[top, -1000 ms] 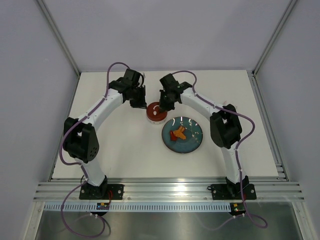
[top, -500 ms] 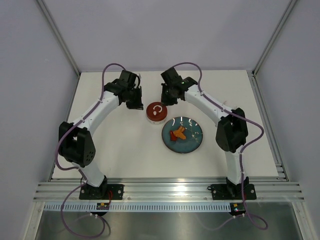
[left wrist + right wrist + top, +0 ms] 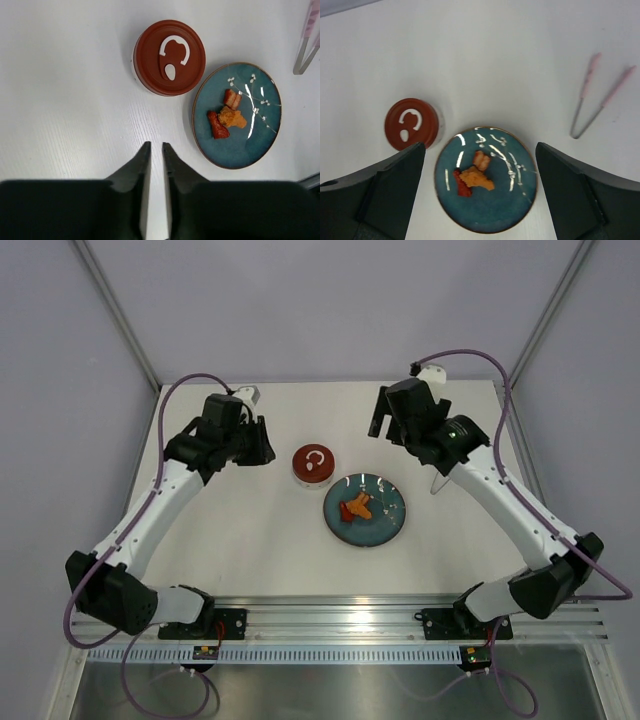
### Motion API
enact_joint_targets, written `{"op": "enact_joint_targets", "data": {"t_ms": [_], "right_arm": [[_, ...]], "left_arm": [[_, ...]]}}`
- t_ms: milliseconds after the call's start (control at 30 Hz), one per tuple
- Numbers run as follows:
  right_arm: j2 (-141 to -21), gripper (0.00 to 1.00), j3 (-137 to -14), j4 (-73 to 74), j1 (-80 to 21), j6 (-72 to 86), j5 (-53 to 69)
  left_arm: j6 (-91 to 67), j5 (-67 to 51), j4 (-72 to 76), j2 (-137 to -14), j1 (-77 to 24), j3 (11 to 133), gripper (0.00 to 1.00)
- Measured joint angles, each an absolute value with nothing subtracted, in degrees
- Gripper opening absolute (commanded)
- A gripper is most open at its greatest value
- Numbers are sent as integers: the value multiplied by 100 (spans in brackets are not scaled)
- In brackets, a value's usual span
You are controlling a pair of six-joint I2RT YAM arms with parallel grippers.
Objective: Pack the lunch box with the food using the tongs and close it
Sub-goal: Reset both arms
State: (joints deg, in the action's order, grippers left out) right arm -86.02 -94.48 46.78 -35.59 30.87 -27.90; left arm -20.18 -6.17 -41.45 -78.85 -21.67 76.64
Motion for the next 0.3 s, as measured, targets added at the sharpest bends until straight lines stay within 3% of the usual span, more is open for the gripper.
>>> {"op": "enact_joint_targets", "data": {"t_ms": [33, 100, 133, 300], "right_arm": [[-8364, 99, -9205, 4703, -3555, 3087, -2974], [-7964, 99, -8807, 4797, -3555, 3098, -3284], [-7780, 99, -8624, 4834, -3548, 3127, -3420], [-7067, 100, -7846, 5137, -3548, 3400, -3881]], "left_arm": [[-1966, -593, -4084, -7686, -2167, 7529, 57], [-1929, -550, -4025, -7301, -2167, 7282, 79], [-1907, -523, -3999, -7133, -2167, 7192, 98], [-1905, -412, -3889, -6541, -2167, 6945, 99]]}}
